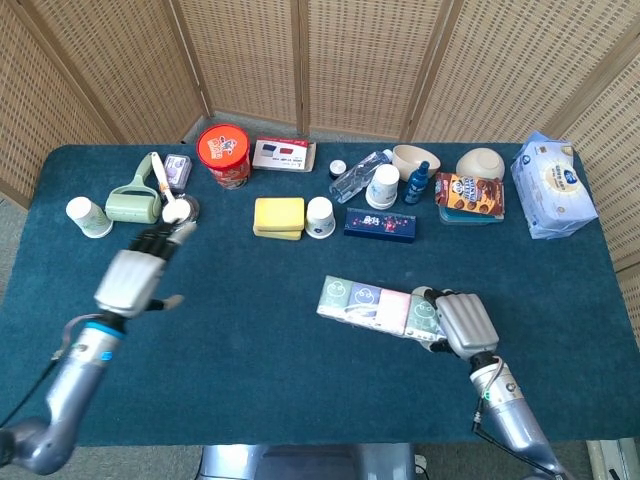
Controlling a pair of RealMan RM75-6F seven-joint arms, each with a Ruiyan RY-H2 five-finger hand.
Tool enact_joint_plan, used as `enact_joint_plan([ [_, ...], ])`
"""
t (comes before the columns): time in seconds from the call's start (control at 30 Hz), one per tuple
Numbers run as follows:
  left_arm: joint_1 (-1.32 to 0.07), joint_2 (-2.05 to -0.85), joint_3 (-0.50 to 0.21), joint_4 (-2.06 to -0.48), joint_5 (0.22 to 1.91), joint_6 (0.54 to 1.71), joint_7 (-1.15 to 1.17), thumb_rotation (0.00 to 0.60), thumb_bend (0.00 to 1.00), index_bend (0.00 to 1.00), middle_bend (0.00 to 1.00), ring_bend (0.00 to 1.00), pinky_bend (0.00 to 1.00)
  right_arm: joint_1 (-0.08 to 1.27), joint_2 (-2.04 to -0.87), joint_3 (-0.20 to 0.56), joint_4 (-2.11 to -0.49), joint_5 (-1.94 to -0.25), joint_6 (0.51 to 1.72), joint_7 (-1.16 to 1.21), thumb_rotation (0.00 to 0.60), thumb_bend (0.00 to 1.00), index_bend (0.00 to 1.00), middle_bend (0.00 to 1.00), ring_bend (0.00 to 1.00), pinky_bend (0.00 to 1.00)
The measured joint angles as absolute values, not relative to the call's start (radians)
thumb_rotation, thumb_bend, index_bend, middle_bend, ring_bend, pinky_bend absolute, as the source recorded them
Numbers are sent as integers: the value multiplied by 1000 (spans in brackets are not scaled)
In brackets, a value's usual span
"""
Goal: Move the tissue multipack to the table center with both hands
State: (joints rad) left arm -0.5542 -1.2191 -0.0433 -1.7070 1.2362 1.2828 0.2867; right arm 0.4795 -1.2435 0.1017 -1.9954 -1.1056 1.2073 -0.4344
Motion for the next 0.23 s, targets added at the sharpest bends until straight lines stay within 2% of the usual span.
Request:
enact_joint_plan([
  [0.23, -370, -1112, 19, -1684, 1212, 1431, 292, 600, 0, 0, 0, 0, 61, 474, -1240, 104, -2007, -1120, 1222, -436, 600, 988, 705, 780, 733, 964],
])
